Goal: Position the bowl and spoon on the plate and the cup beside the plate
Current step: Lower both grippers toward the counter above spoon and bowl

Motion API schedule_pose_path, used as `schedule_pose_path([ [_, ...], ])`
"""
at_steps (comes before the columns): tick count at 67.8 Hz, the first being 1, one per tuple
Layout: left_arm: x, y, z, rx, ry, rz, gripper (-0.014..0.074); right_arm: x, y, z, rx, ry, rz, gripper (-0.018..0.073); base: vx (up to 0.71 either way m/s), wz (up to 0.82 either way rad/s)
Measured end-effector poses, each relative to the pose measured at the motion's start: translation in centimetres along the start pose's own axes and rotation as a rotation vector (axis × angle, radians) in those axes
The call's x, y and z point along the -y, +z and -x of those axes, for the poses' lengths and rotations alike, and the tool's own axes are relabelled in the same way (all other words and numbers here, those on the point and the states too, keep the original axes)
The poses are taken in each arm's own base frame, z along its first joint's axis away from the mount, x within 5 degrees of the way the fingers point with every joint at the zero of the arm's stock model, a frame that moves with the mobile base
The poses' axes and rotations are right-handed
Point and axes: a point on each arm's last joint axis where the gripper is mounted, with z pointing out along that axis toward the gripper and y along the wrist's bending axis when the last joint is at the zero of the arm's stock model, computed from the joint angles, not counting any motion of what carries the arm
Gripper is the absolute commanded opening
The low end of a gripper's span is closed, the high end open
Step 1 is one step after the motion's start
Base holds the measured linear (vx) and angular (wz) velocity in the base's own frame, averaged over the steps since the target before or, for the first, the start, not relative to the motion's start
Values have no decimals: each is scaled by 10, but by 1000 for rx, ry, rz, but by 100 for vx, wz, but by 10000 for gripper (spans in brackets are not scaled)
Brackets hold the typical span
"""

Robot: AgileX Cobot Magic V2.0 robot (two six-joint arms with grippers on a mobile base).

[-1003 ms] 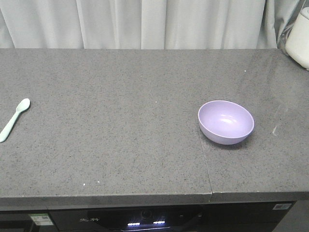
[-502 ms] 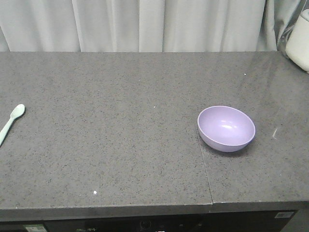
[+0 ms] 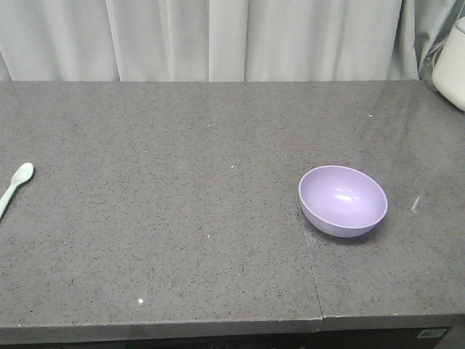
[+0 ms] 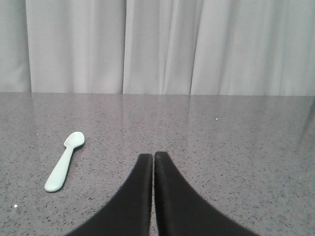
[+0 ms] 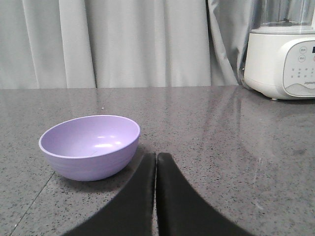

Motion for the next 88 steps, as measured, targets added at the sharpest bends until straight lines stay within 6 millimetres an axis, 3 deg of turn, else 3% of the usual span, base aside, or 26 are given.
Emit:
schedule_pose_path([
  [88,0,0,0,0,0,0,-6,0,0,0,0,0,0,-1,0,0],
])
